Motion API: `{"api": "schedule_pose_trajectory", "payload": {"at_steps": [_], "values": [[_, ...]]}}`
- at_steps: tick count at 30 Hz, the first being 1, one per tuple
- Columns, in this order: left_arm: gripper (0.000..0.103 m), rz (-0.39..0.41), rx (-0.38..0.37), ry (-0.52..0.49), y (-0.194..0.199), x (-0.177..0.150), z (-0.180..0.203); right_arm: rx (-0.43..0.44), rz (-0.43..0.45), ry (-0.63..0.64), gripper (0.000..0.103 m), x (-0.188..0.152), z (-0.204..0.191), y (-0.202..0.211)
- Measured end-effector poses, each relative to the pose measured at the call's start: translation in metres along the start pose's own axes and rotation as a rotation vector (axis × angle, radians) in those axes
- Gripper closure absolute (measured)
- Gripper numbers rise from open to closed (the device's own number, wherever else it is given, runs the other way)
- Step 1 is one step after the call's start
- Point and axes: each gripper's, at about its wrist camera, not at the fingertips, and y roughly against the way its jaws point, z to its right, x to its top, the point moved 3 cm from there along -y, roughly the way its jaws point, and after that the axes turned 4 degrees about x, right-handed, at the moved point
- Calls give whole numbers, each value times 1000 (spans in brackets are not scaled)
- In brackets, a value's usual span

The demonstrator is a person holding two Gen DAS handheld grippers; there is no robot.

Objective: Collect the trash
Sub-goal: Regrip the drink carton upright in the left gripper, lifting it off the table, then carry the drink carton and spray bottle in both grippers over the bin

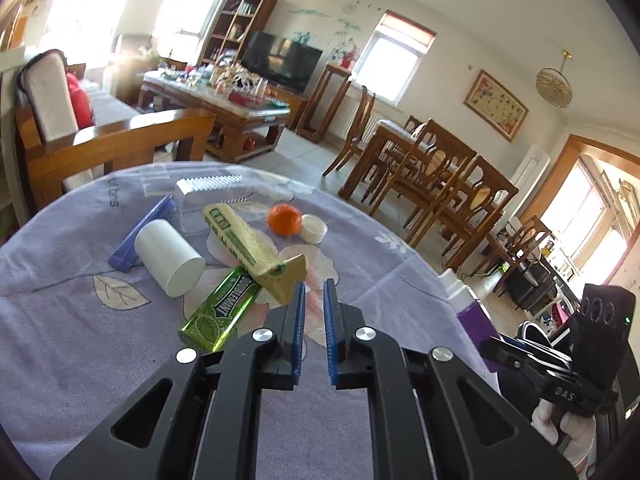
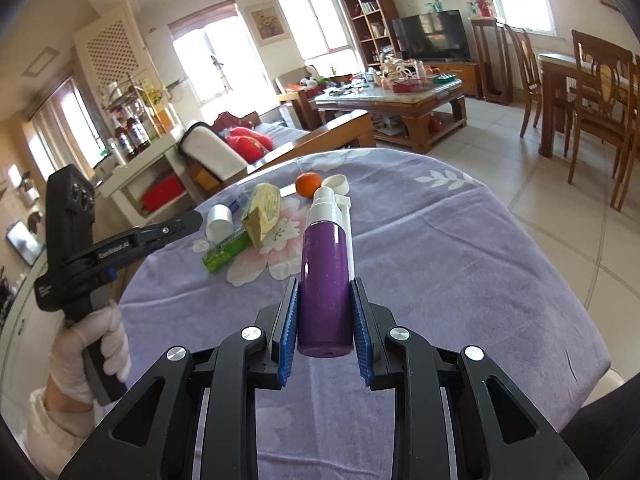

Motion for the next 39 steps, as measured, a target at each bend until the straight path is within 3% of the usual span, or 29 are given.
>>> {"api": "schedule_pose_trajectory", "payload": {"at_steps": [3, 5, 6, 12, 14, 17, 18, 19, 25, 31, 39], "values": [[87, -25, 52, 40, -15, 8, -13, 3, 0, 5, 78, -2, -1, 3], [54, -66, 84, 95, -32, 18, -24, 7, 2, 5, 78, -1, -3, 2], [31, -75, 94, 112, -38, 22, -28, 9, 2, 5, 78, -2, -3, 1], [29, -160, 183, 68, -86, 39, -26, 19, -2, 2, 78, -3, -4, -6], [29, -211, 208, 90, -103, 37, -31, 20, -3, 3, 78, -3, -3, -7], [34, -207, 211, 70, -107, 34, -28, 22, -3, 5, 78, -2, -2, -8], [61, -202, 183, 60, -107, 33, -24, 22, -2, 4, 78, -2, -1, -8], [82, -207, 178, 53, -106, 31, -23, 22, -1, 1, 78, -2, -1, -8], [94, -161, 113, 7, -97, 29, -10, 19, 10, -20, 78, -4, 4, -5], [95, -98, 6, -36, -64, 24, 23, 7, 55, -42, 78, -4, 9, 15], [94, -75, -156, -141, -28, 2, 101, -53, 169, -123, 78, -14, 33, 74]]}}
